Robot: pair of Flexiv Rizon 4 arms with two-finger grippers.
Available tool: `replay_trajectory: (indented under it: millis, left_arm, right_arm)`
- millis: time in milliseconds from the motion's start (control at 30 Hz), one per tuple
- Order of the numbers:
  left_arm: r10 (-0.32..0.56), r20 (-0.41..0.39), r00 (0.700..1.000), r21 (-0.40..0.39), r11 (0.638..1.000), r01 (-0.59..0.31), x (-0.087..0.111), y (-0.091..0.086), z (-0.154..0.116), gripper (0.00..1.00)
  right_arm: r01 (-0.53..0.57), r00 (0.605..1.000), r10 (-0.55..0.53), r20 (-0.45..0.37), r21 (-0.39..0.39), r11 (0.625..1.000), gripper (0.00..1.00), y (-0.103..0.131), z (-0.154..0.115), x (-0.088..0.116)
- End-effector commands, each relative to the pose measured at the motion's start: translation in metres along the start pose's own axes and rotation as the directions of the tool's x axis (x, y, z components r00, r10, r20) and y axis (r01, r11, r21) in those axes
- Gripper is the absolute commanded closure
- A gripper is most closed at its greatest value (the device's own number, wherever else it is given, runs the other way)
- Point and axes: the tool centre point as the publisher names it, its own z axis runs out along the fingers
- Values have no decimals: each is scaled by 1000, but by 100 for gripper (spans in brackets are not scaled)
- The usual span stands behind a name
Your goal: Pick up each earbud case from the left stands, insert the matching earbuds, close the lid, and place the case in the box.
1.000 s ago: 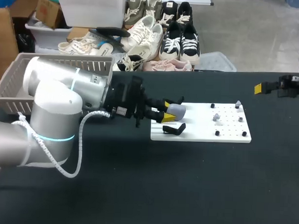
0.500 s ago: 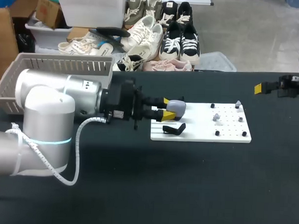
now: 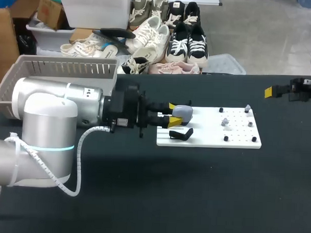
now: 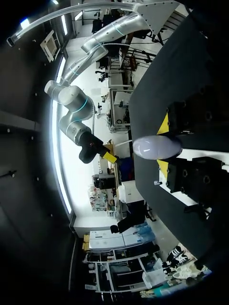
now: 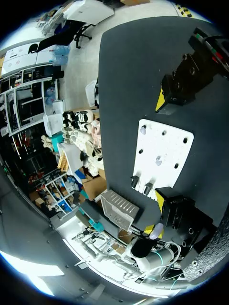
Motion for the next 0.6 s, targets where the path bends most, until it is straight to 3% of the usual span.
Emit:
replay_trajectory:
  millis: [33,433,600]
  left_arm:
    - [2,2,1000,-10,1000,-2,0,-2,0,100]
    - [2,2,1000,-10,1000,-2,0,-2,0,100]
    - [11,45,999,26,1000,-13,1,-6,12,100]
  right_arm:
    - [1,1000,-1,-1,-7,1000,0,-2,0,0]
    - [1,1000,-1,-1,-7,1000,0,-2,0,0]
    - [1,1000,-1,-1,-7,1000,0,-2,0,0]
